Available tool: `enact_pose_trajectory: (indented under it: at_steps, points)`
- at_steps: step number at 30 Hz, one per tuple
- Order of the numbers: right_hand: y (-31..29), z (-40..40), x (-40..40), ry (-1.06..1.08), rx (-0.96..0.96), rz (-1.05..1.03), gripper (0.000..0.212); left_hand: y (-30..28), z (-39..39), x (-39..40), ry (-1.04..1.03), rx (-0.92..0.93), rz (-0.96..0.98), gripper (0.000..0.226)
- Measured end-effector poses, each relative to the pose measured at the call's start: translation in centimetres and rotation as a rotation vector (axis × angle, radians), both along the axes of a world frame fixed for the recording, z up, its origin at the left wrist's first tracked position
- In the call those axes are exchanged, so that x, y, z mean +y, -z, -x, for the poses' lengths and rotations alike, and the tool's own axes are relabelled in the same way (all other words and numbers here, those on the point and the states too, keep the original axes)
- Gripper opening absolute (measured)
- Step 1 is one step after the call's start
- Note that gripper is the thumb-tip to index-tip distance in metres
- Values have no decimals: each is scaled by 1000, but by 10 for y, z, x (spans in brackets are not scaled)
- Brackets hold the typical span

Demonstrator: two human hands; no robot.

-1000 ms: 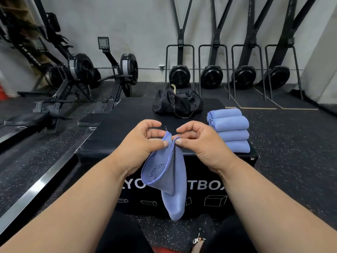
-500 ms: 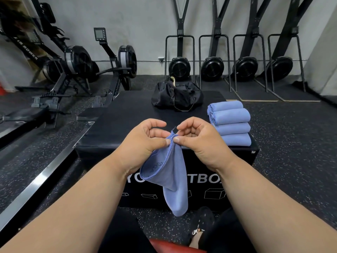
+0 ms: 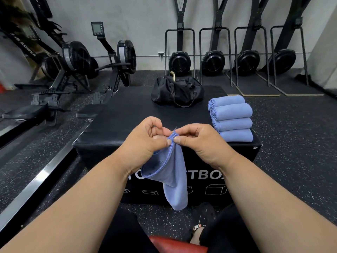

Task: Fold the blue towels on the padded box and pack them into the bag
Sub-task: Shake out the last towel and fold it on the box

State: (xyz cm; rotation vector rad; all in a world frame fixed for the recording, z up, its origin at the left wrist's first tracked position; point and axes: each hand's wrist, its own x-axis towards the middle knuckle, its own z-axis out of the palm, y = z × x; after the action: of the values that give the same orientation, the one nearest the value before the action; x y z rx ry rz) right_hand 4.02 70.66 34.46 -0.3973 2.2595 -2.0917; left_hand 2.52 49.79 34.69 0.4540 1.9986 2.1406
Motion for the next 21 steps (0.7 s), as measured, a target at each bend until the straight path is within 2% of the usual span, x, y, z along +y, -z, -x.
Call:
enact_pose_trajectory:
  at_steps: [3,5,9,12,16,20,21]
  points:
    - [1,1,3,16,25,-50,7,0,-1,-1,-7,11,30,40]
    - [2,2,5,30,46,-76,5,-1,-3,-4,-26,61,134,38]
    - [2,5,11,69,45,6,12,0,-8,-17,-65,316,555,35]
    - [2,7,17,92,54,5,15,7,-11,-27,-67,505,808,43]
    - [4,9,19,109,41,7,13,13,-15,-36,-75,450,954,44]
    - [6,12,23,132,27,22,13,9,-12,-48,-46,362,1038,25]
    - [6,13,25,142,25,18,10,7,-11,-51,-58,383,1053,27]
